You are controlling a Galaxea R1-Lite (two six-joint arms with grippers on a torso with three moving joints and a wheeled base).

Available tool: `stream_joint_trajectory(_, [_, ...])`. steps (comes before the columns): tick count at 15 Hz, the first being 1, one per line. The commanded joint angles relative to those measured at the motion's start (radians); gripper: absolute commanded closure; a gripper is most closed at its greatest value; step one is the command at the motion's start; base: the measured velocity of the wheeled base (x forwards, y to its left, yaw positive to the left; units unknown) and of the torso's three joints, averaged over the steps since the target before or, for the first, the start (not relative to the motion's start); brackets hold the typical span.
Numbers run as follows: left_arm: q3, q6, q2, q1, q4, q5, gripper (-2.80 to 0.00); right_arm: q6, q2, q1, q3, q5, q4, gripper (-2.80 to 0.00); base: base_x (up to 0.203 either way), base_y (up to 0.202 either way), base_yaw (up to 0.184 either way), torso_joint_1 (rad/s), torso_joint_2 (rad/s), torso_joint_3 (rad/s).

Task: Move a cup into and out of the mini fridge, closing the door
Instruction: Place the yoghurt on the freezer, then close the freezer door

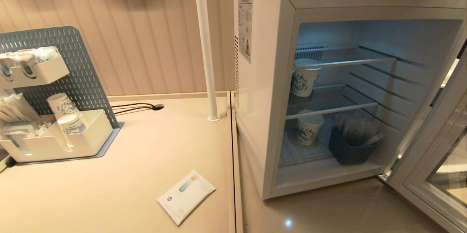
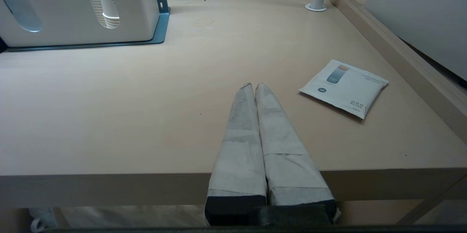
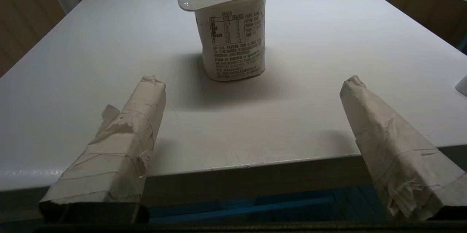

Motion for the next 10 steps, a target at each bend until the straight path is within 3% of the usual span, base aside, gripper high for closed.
stream_joint_trajectory(1, [0.0,-0.001,0.002,0.0,0.0,0.0,0.0,0.0,-0.074,0.012,0.051,-0.001,0.002,-2.8,0.0,0.0,0.0,0.0,0.0,0.0])
stream_joint_trajectory(3, [0.0,-0.001,0.0,0.0,0.0,0.0,0.0,0.0,-0.138,0.026,0.109,-0.003,0.002,-2.8,0.0,0.0,0.0,0.0,0.0,0.0])
stream_joint_trajectory(4, [0.0,-0.001,0.002,0.0,0.0,0.0,0.0,0.0,-0.169,0.032,0.142,-0.005,0.002,0.0,0.0,0.0,0.0,0.0,0.0,0.0])
stream_joint_trajectory(5, [0.0,-0.001,0.002,0.0,0.0,0.0,0.0,-0.003,-0.197,0.036,0.164,-0.019,0.001,0.0,0.0,0.0,0.0,0.0,0.0,0.0])
stream_joint_trajectory(10, [0.0,-0.001,0.002,0.0,0.0,0.0,0.0,-0.049,-0.268,0.14,0.232,-0.321,0.002,0.0,0.0,0.0,0.0,0.0,0.0,0.0])
